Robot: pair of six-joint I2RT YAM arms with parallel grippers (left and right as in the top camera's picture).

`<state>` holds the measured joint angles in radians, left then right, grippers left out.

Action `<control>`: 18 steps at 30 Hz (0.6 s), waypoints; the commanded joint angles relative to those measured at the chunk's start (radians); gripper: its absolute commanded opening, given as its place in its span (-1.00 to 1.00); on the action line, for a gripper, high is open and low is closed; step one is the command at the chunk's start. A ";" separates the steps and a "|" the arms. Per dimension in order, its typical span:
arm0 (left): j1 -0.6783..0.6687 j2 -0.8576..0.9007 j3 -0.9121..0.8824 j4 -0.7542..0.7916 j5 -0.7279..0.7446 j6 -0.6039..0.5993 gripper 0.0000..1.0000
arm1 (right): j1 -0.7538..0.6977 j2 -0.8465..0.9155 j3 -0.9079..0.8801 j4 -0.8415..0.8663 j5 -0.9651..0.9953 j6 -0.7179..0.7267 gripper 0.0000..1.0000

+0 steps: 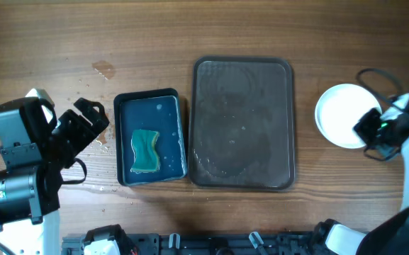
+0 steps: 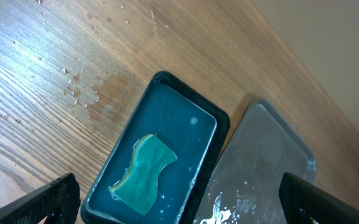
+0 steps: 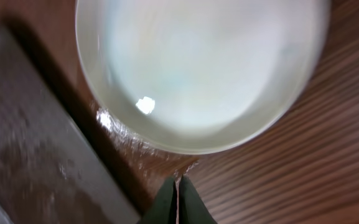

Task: Clean dirty plates on tray and stack at the side

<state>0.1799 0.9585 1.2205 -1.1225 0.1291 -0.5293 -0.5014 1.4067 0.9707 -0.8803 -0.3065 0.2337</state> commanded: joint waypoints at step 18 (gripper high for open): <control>0.006 0.001 0.014 0.003 0.008 0.001 1.00 | 0.469 -1.020 -0.090 0.103 -0.118 -0.318 0.99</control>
<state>0.1799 0.9585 1.2213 -1.1221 0.1291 -0.5293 -0.0975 0.4587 1.0073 -0.9367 -0.4507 0.1341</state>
